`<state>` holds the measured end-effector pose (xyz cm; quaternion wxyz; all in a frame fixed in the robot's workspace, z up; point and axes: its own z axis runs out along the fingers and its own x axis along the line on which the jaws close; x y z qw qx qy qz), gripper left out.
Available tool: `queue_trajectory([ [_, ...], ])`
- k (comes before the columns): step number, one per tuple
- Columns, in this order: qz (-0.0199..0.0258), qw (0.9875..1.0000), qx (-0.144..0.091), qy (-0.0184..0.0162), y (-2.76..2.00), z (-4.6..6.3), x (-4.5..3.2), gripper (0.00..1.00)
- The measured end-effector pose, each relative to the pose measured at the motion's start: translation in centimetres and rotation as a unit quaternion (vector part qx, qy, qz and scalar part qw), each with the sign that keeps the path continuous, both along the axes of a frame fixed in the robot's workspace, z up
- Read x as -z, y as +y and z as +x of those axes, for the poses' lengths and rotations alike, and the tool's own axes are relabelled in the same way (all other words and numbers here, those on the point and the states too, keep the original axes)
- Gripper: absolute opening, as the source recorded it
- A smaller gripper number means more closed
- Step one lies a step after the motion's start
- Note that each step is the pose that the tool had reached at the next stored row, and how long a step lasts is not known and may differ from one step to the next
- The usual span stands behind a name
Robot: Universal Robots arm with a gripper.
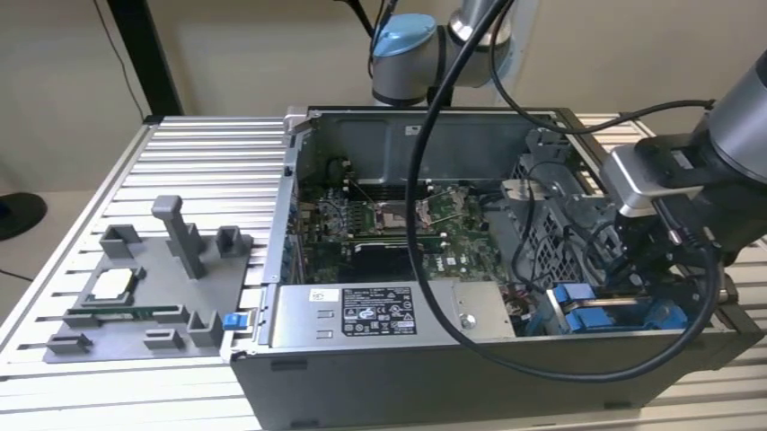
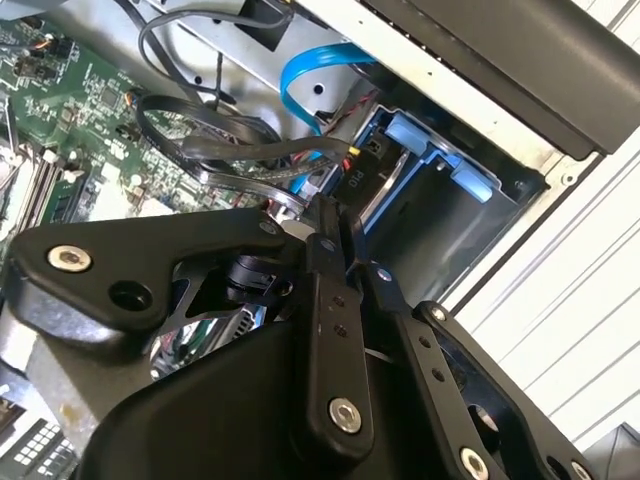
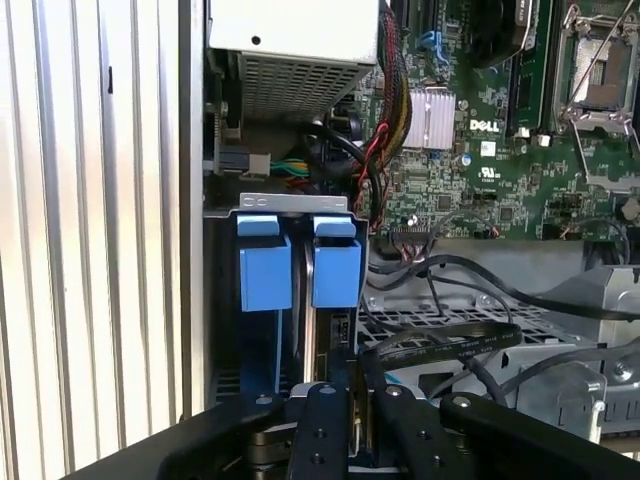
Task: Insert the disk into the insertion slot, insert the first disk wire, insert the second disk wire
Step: 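Insert the second disk wire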
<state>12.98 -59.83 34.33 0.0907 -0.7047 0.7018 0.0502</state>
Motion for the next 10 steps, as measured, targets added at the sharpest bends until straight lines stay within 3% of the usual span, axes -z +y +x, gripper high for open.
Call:
queue_trajectory([
  [10, 0.0001, 1.0, -0.005, 0.0, -0.15, 0.12, 0.01, 0.0],
])
